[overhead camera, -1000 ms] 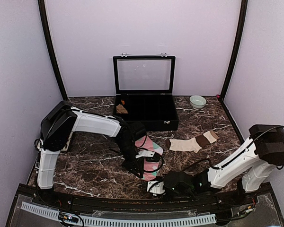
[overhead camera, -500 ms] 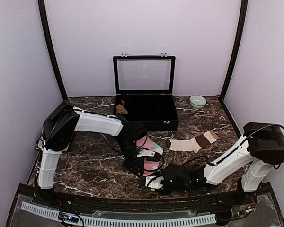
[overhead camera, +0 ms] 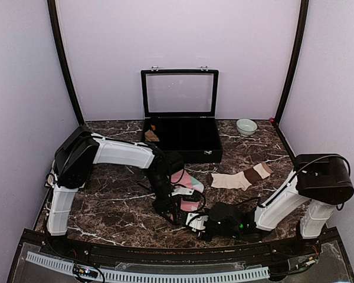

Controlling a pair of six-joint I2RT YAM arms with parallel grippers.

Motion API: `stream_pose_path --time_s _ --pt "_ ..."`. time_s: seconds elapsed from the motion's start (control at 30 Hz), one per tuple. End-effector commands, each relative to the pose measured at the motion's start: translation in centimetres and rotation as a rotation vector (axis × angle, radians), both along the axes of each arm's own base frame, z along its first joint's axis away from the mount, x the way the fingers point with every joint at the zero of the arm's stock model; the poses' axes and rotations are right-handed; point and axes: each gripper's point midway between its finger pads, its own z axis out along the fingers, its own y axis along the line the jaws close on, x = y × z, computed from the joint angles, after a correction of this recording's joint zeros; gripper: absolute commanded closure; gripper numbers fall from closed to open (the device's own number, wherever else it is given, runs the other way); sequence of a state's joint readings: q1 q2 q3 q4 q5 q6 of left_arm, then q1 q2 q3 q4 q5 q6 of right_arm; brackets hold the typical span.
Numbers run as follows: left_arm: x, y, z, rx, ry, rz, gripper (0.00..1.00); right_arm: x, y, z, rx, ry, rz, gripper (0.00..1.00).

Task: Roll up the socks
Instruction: Roll the sock at the center of the board.

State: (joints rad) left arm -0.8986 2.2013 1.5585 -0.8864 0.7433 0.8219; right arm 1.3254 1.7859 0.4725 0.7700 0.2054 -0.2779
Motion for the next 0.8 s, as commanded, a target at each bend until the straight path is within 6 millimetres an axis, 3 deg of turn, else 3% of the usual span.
stream_pose_path --time_s 0.0,0.13,0.17,0.2,0.23,0.37,0.47,0.63,0.77 --pt "2.3 1.7 -3.6 0.132 -0.088 0.038 0.37 -1.5 -3.7 -5.8 -0.178 0.141 -0.02 0.76" --pt "4.3 1.5 -1.7 0.104 -0.131 0.116 0.27 -1.5 -3.6 -6.9 -0.224 0.178 -0.034 0.77" --pt "4.9 1.5 -0.9 0.089 -0.157 0.134 0.2 -1.6 -3.7 -7.0 -0.226 0.195 -0.043 0.79" --pt "5.4 1.7 -0.3 0.08 -0.18 0.149 0.04 -1.6 -3.7 -7.1 -0.222 0.216 -0.054 0.79" --pt "5.8 1.9 0.5 0.071 -0.203 0.166 0.01 -1.6 -3.9 -7.2 -0.222 0.238 -0.069 0.81" --pt "6.4 3.3 3.9 0.034 -0.257 0.196 0.01 -2.0 -4.7 -8.4 -0.241 0.328 -0.121 0.84" --pt "5.6 4.4 5.7 0.022 -0.264 0.19 0.01 -1.8 -5.0 -8.9 -0.254 0.37 -0.166 0.85" --pt "3.6 5.9 5.9 0.022 -0.23 0.181 0.02 -1.2 -4.7 -8.7 -0.206 0.465 -0.244 0.87" --pt "1.6 5.8 6.2 -0.039 -0.181 0.149 0.07 -1.2 -4.5 -8.1 -0.113 0.617 -0.274 0.88"
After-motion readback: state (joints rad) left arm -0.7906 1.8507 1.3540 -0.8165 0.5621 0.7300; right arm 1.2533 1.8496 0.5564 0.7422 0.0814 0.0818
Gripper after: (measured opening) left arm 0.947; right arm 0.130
